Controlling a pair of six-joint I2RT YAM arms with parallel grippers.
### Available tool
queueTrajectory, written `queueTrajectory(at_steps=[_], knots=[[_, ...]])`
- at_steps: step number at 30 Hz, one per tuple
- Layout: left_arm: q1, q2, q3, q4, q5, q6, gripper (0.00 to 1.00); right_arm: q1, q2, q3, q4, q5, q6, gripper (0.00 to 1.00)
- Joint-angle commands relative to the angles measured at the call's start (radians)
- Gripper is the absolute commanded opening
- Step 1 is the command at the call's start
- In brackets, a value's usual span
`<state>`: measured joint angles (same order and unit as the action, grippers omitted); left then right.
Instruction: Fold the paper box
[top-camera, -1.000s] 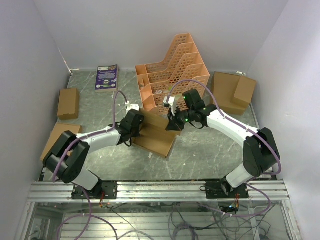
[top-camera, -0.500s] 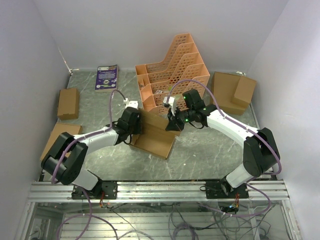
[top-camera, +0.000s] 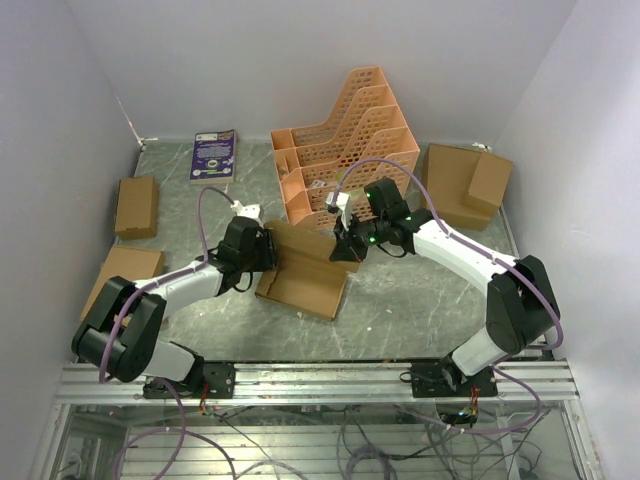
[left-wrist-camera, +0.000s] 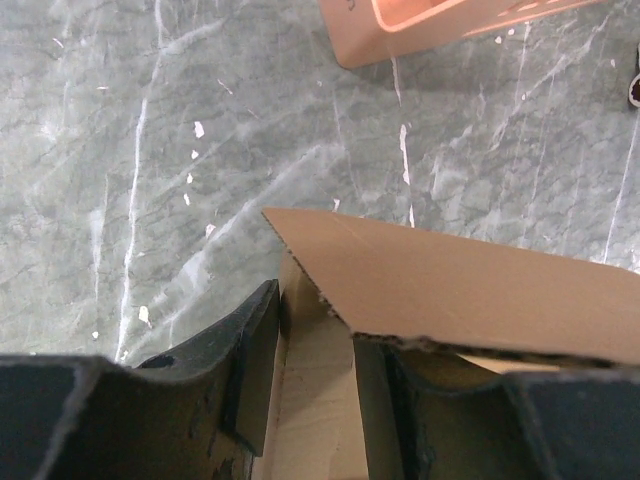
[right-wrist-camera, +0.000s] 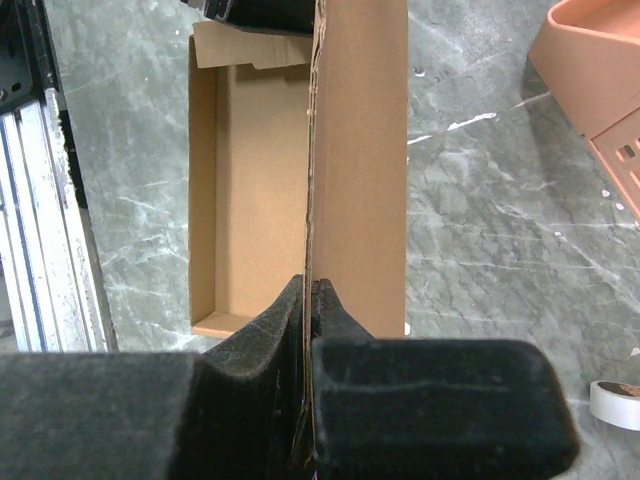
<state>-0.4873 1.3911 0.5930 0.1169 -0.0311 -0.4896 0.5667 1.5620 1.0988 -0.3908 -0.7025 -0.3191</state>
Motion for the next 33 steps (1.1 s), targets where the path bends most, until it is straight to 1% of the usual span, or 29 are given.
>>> queueTrajectory(at_steps=[1,5,7,9,12,15,17,20,21,24,27,28,29,33], knots=[[0.025,-0.014,-0.005,0.008,0.052,-0.026,0.45,0.010,-0.032,0.010,0.042,-0.017,0.034,0.00],[0.025,0.001,-0.002,0.008,0.033,-0.034,0.44,0.010,-0.038,0.007,0.053,-0.032,0.046,0.00],[0.024,0.009,0.002,0.008,0.013,-0.038,0.41,0.010,-0.040,0.007,0.055,-0.041,0.050,0.00],[0.022,0.015,0.010,-0.004,-0.018,-0.036,0.35,0.010,-0.041,0.005,0.058,-0.048,0.050,0.00],[0.005,0.020,0.024,-0.046,-0.101,-0.018,0.27,0.009,-0.041,0.001,0.059,-0.049,0.051,0.00],[-0.012,0.026,0.028,-0.067,-0.160,0.008,0.23,0.010,-0.034,0.002,0.060,-0.051,0.052,0.00],[-0.021,0.024,0.023,-0.054,-0.163,0.025,0.25,0.010,-0.025,0.004,0.057,-0.053,0.054,0.00],[-0.028,0.001,-0.005,0.005,-0.120,0.039,0.36,0.010,-0.020,0.006,0.055,-0.052,0.056,0.00],[-0.030,-0.004,-0.011,0.019,-0.109,0.043,0.38,0.009,-0.018,0.006,0.055,-0.053,0.057,0.00],[-0.043,-0.004,-0.013,0.041,-0.097,0.062,0.41,0.010,-0.014,0.007,0.056,-0.057,0.062,0.00],[-0.067,0.009,-0.013,0.052,-0.125,0.081,0.40,0.009,-0.011,0.006,0.059,-0.067,0.067,0.00],[-0.076,0.013,-0.011,0.052,-0.146,0.084,0.38,0.009,-0.012,0.004,0.060,-0.068,0.069,0.00],[-0.083,0.017,-0.010,0.051,-0.169,0.086,0.33,0.011,-0.013,0.004,0.062,-0.069,0.070,0.00],[-0.099,0.042,0.002,0.029,-0.227,0.093,0.08,0.010,-0.009,0.001,0.063,-0.069,0.071,0.00]])
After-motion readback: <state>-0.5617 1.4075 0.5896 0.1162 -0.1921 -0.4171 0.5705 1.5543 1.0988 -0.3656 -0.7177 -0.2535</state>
